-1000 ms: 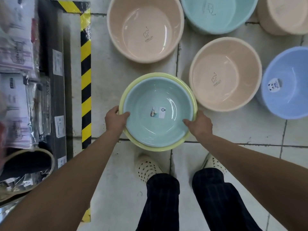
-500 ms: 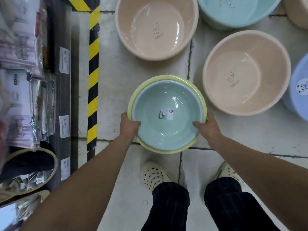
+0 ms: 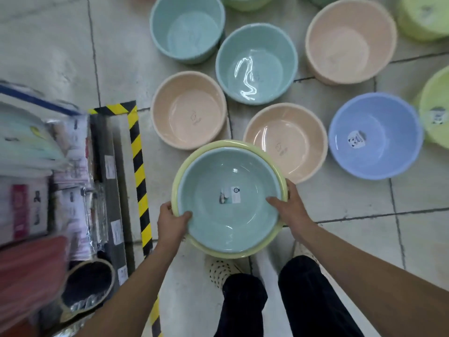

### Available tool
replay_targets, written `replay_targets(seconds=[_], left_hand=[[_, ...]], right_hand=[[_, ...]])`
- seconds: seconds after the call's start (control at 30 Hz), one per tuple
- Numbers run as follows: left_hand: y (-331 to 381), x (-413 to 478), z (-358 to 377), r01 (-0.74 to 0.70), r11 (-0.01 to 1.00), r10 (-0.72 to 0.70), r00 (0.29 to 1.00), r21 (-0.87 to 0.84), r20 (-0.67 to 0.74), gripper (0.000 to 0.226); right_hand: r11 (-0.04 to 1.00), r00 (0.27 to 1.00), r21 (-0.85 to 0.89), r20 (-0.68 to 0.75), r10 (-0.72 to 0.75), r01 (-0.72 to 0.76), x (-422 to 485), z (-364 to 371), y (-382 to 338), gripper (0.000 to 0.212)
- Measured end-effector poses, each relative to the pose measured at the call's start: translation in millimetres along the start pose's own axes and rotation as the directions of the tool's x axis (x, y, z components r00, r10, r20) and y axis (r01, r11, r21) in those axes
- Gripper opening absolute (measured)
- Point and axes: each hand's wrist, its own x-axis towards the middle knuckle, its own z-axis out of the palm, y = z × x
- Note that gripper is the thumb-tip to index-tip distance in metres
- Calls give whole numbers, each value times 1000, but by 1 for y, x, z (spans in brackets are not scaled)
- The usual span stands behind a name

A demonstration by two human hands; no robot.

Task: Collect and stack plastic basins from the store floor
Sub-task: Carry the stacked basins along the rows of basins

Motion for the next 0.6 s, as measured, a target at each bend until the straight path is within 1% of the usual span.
replay_targets(seconds=[0.07,0.13,0.27,0.43,0.5,0.6], left_hand=[[43,-34,6,-50,999,50,999,-1,6,47],[81,-62,17,-114,993,114,993,8,20,48],[146,-116,54,-205,978,197,972,48,128,47],[206,-179,119,-313,947,288,925,68,248,61],[223,-201,144,-319,946,291,913,55,284,59],[243,-229,177,-290,957,266,904,24,334,55]], right_hand=[[1000,1000,28,-11,-12,12,-19,-27,-24,65],[999,999,38,-50,-19,21,-38,-60,-44,69],[997,989,78,-145,-13,25,-69,-133,-73,73],[989,961,144,-275,16,24,-107,-230,-92,68],[985,948,171,-317,32,24,-120,-264,-96,67],[979,927,202,-372,53,25,-135,-305,-99,69]])
